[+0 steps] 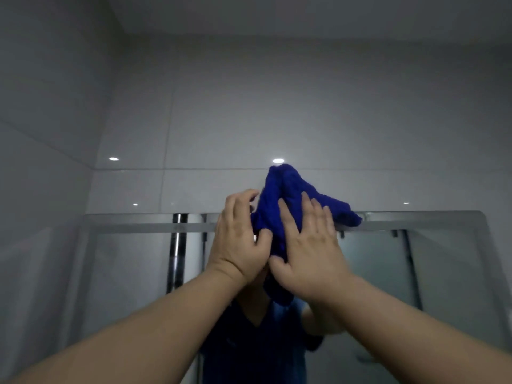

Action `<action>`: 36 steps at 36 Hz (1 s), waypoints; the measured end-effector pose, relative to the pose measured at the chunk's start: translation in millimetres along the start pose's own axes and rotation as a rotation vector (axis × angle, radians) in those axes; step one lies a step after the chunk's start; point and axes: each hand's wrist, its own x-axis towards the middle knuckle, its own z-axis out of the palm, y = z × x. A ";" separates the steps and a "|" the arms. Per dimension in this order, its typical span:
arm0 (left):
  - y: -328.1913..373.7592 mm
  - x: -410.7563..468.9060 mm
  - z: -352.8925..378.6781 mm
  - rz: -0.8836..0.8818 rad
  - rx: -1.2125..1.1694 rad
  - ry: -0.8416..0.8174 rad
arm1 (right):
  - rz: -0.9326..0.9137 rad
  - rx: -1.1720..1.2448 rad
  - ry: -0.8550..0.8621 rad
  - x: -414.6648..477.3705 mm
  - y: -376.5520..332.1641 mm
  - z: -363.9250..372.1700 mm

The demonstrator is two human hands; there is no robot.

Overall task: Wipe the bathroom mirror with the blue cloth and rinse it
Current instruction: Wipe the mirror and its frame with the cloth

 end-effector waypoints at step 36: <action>-44.0 -8.3 -48.3 0.132 0.754 -0.092 | 0.116 0.391 0.498 1.8 79.8 14.9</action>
